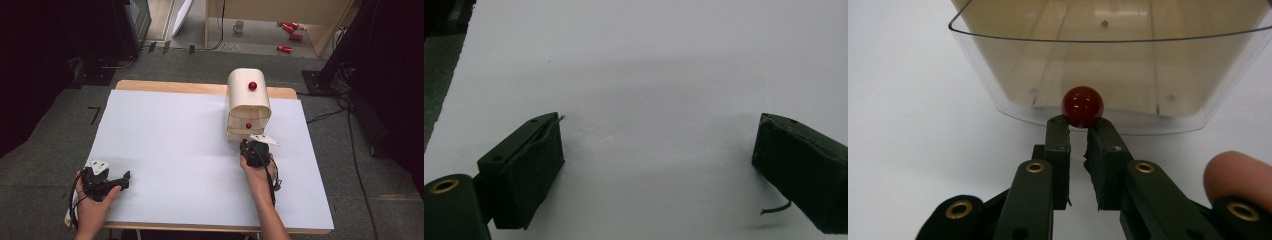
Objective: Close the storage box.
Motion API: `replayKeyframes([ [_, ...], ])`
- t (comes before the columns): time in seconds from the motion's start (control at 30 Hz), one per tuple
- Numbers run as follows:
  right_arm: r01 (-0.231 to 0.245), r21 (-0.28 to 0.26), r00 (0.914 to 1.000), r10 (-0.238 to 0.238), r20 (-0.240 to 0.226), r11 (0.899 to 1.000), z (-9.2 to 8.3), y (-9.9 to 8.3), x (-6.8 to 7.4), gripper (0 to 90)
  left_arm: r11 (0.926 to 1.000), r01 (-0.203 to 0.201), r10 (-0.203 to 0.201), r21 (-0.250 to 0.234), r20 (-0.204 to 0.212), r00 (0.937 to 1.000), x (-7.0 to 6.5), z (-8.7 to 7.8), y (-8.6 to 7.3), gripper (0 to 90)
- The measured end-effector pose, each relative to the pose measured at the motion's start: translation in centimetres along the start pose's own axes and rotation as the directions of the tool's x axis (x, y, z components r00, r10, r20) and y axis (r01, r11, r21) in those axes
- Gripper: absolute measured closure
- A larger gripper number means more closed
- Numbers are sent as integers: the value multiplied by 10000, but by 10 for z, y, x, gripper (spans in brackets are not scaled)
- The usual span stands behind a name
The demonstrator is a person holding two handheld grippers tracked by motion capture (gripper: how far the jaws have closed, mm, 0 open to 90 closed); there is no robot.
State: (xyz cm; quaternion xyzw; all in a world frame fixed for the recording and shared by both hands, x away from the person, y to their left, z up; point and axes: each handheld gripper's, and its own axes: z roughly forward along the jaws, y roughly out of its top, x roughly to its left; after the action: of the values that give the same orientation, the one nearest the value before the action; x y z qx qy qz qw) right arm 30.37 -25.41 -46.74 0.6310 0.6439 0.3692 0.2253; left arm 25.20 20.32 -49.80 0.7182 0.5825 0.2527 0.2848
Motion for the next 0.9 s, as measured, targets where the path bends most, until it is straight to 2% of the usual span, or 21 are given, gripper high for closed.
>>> replayKeyframes([
  [0.23, 106, -61, 9999, -105, 122, 9999, 6, 0, 0, 807, 10000, 0, 0, -4, -1, 10000, 0, 0, 0, 64],
  [0.37, -2, -295, 9999, 7, 138, 9996, 6, 3, -2, 806, 10000, 2, -2, -6, -1, 10000, 0, 0, 0, 64],
  [0.5, 158, -297, 9997, -152, 206, 9994, 8, 3, -2, 803, 10000, 2, -2, -2, 0, 10000, 0, 0, 0, 64],
  [0.67, 127, -344, 9999, -122, 119, 9993, 11, -1, -4, 763, 10000, 1, -1, -3, 0, 10000, 0, 0, 0, 63],
  [0.77, 131, -354, 9999, -133, -69, 9993, 11, -3, -6, 681, 10000, 3, -3, -5, 1, 10000, 0, 0, 0, 63],
  [0.9, 158, -197, 9993, -164, -343, 9997, 11, -9, -9, 453, 10000, 6, -6, -4, 1, 10000, 0, 0, 0, 63],
])
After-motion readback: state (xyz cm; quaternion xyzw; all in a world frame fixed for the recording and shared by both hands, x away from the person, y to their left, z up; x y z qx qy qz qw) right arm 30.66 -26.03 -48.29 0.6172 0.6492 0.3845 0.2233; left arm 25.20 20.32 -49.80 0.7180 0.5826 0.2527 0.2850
